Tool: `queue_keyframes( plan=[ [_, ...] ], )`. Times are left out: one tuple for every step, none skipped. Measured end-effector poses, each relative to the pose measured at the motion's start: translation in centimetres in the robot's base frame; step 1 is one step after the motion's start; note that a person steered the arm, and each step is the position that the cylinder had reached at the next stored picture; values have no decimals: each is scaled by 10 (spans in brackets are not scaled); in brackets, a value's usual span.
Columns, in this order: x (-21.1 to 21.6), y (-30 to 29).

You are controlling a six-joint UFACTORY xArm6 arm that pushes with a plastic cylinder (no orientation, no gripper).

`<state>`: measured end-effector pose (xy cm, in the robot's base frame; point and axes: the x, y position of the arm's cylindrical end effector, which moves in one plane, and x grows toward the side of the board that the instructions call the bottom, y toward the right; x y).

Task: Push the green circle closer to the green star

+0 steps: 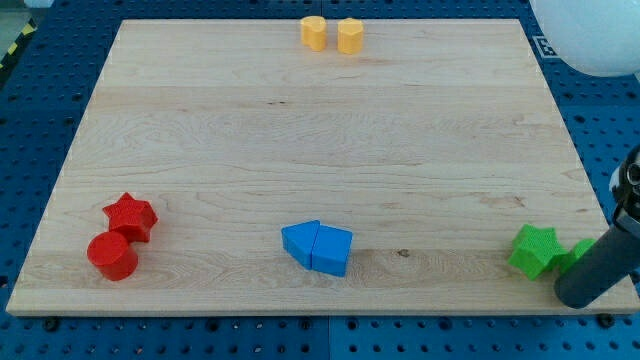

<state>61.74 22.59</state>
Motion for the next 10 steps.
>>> queue_keyframes(
  plan=[
    [-14,-27],
    [-38,-56],
    [-62,-78],
    [-105,-98],
    [-119,-55],
    [-98,25],
    [-48,86],
    [-1,81],
    [-3,79],
    [-20,59]
  ],
)
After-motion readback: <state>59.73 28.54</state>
